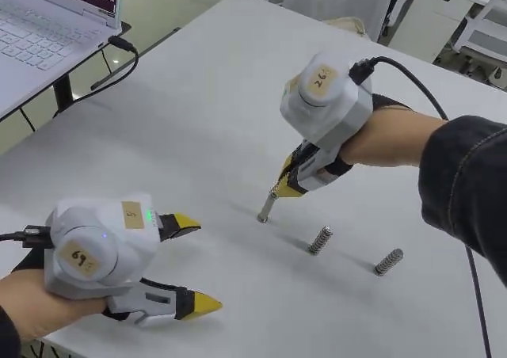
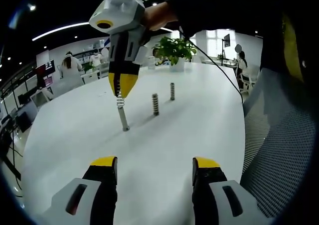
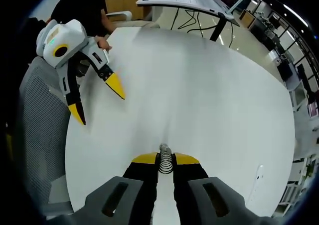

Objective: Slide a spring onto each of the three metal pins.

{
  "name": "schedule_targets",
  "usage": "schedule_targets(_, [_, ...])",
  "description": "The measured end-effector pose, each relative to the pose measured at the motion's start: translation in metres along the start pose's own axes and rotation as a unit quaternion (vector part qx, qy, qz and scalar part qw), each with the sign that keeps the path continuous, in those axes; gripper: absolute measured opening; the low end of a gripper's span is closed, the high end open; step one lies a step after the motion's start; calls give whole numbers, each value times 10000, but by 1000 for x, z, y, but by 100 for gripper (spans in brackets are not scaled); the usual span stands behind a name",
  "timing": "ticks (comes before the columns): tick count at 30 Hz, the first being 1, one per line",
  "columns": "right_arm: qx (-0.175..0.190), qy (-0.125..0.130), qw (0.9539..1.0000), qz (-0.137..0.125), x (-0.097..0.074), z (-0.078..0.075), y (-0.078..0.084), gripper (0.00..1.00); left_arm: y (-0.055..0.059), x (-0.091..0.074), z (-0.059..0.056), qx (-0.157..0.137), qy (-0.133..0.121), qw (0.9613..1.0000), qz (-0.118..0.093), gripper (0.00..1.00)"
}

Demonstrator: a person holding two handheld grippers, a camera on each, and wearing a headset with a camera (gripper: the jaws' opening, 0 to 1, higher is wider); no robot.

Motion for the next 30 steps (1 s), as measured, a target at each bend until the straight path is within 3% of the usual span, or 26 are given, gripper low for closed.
schedule_targets(19, [72,-133,9998,90,11,-4,4,8,4,1,1,-32,14,10000,42,54])
schedule_targets(30, [132,-282,9993,187,25,2,9,8,4,1,1,-49,29,10000,50,53])
Point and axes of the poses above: the centre of the closed fingertips' face, and the gripper's own axes: x roughly forward along the fingers, z roughly to its left, y roughly out of its underside, the point moved 2 cm from there along -x, roughly backward along the fingers, and after that the axes turned 4 degrees about x, right-handed, at the moved point
